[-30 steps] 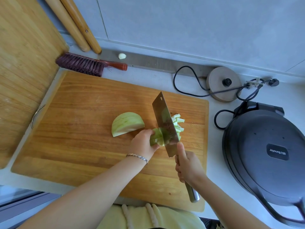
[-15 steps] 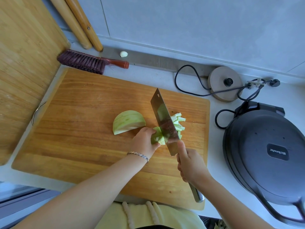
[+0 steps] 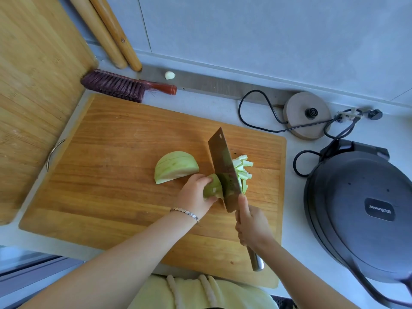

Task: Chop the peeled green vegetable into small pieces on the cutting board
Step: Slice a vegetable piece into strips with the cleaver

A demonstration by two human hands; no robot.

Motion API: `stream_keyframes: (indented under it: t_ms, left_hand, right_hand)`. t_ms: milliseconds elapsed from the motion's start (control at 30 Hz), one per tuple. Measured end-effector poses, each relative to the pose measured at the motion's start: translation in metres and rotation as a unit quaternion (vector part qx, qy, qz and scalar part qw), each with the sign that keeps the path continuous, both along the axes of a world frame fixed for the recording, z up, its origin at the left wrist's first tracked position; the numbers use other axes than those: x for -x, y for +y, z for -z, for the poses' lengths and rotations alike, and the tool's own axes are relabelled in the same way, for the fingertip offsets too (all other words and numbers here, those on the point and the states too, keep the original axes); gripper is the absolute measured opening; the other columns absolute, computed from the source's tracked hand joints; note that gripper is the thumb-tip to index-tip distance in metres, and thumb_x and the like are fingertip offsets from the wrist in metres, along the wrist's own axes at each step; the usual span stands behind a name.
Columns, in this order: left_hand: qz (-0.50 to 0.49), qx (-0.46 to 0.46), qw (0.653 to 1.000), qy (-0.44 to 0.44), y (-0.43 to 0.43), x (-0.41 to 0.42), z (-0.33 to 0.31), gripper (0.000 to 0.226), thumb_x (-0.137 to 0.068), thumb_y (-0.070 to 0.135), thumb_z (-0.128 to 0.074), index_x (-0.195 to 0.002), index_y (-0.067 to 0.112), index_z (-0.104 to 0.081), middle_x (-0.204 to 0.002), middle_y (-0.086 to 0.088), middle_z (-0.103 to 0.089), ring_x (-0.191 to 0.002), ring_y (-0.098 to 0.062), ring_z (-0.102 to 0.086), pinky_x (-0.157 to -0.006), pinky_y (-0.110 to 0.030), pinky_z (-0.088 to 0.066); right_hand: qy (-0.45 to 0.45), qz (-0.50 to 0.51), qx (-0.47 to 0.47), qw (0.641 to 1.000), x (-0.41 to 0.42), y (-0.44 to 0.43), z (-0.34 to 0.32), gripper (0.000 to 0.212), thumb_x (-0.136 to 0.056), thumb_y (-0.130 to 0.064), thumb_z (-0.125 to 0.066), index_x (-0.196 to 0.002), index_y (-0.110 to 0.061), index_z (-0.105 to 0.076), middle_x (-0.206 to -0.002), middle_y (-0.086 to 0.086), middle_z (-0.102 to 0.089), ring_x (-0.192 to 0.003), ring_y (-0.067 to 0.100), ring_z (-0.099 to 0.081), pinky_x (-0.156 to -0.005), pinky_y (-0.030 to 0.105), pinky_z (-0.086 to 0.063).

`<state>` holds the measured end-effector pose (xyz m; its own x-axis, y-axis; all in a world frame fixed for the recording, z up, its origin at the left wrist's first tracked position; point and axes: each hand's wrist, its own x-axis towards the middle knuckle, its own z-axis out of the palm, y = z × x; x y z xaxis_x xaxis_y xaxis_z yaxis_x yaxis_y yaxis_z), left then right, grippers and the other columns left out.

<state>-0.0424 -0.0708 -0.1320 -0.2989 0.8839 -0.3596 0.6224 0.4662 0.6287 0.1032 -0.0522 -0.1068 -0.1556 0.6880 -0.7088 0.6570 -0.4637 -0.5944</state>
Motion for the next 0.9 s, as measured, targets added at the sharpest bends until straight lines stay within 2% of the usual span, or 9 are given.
stream_keyframes:
  t_ms: [167, 267, 500, 633, 800, 900]
  left_hand:
    - [-0.009, 0.019, 1.000, 0.002, 0.000, 0.001, 0.000, 0.051, -0.081, 0.025, -0.067, -0.128, 0.018, -0.050, -0.126, 0.001, -0.049, -0.116, -0.014, -0.049, -0.089, -0.018, -0.036]
    - [-0.016, 0.027, 0.999, 0.008, 0.002, 0.000, -0.001, 0.051, -0.080, 0.025, -0.068, -0.127, 0.018, -0.051, -0.129, 0.000, -0.050, -0.119, -0.015, -0.048, -0.093, -0.022, -0.037]
    - [-0.024, 0.034, 0.999, 0.012, 0.003, 0.000, -0.003, 0.050, -0.079, 0.025, -0.069, -0.125, 0.017, -0.053, -0.129, 0.000, -0.051, -0.118, -0.016, -0.049, -0.095, -0.023, -0.038]
    - [-0.024, 0.030, 0.999, 0.012, 0.003, 0.000, -0.003, 0.050, -0.079, 0.026, -0.069, -0.125, 0.017, -0.053, -0.128, 0.001, -0.051, -0.117, -0.015, -0.050, -0.095, -0.023, -0.038]
    - [-0.018, 0.031, 0.999, 0.016, 0.002, 0.001, -0.004, 0.049, -0.080, 0.027, -0.068, -0.126, 0.018, -0.052, -0.128, 0.000, -0.051, -0.116, -0.015, -0.050, -0.093, -0.023, -0.038]
    - [-0.017, 0.030, 0.999, 0.016, 0.002, 0.001, -0.004, 0.049, -0.080, 0.027, -0.068, -0.126, 0.018, -0.052, -0.129, 0.001, -0.050, -0.117, -0.015, -0.049, -0.094, -0.022, -0.038]
  right_hand:
    - [0.029, 0.019, 0.014, 0.999, -0.008, 0.006, -0.023, 0.054, -0.095, -0.054, -0.029, -0.058, -0.014, -0.035, -0.039, -0.008, -0.030, -0.033, 0.010, -0.026, -0.038, 0.021, -0.027]
    - [0.030, 0.005, 0.007, 1.000, -0.009, 0.007, -0.033, 0.055, -0.094, -0.054, -0.029, -0.056, -0.015, -0.032, -0.037, -0.010, -0.028, -0.034, 0.011, -0.025, -0.039, 0.021, -0.027]
    - [0.017, -0.024, 0.013, 0.999, -0.003, 0.004, -0.037, 0.053, -0.094, -0.055, -0.029, -0.060, -0.014, -0.034, -0.046, -0.004, -0.030, -0.037, 0.011, -0.026, -0.040, 0.022, -0.027]
    - [-0.004, -0.051, -0.010, 0.999, 0.000, 0.003, -0.034, 0.053, -0.094, -0.054, -0.027, -0.060, -0.014, -0.035, -0.043, -0.006, -0.033, -0.035, 0.008, -0.029, -0.041, 0.022, -0.029]
    - [-0.023, -0.073, -0.036, 0.996, 0.001, -0.001, -0.035, 0.056, -0.092, -0.057, -0.025, -0.059, -0.013, -0.038, -0.054, 0.002, -0.034, -0.047, 0.015, -0.030, -0.049, 0.029, -0.030]
    - [-0.027, -0.076, -0.037, 0.996, 0.000, -0.003, -0.035, 0.058, -0.083, -0.065, -0.024, -0.067, -0.011, -0.039, -0.058, 0.005, -0.034, -0.051, 0.017, -0.029, -0.052, 0.031, -0.030]
